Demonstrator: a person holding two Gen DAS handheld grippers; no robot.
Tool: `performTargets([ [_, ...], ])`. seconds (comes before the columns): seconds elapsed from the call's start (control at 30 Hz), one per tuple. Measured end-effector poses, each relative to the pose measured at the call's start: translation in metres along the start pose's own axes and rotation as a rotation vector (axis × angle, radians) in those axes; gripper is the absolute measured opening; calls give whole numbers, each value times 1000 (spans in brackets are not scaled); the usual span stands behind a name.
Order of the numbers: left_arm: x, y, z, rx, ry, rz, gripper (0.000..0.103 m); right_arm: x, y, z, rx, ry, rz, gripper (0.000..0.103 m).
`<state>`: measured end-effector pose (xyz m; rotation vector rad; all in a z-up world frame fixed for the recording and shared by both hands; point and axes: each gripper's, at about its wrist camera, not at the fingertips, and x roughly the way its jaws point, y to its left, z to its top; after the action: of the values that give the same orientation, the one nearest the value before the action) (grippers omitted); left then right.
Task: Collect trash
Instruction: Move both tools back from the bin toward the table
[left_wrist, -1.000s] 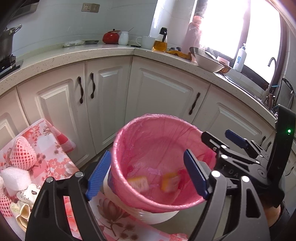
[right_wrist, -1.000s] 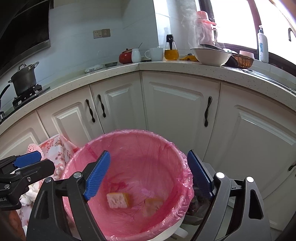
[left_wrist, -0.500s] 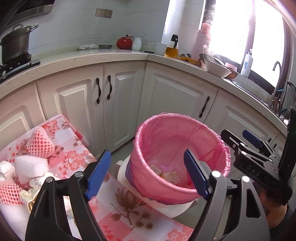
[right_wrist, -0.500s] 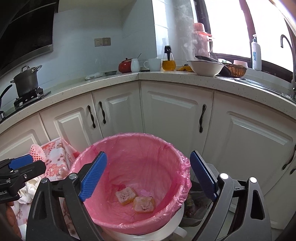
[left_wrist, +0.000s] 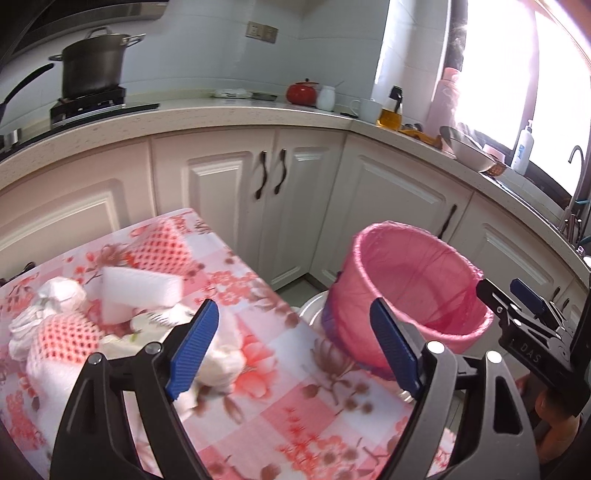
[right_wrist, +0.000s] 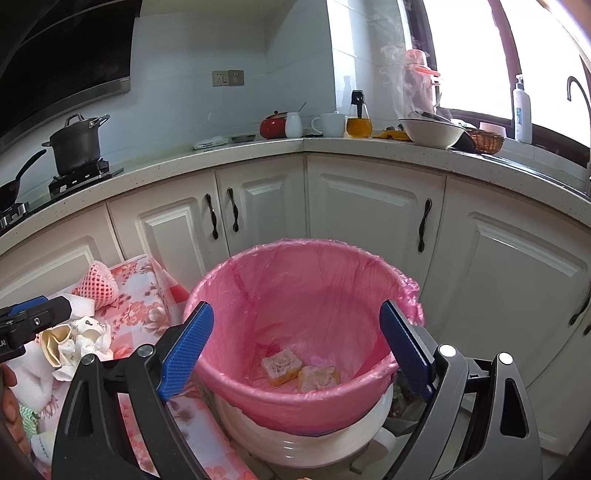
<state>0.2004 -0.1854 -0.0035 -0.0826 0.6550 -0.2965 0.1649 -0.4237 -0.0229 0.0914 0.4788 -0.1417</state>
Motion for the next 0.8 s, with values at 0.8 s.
performTargets([
  [0.8,-83,126,-71,-149,-7,197,81,-34,155,-69,-181,80,252,86],
])
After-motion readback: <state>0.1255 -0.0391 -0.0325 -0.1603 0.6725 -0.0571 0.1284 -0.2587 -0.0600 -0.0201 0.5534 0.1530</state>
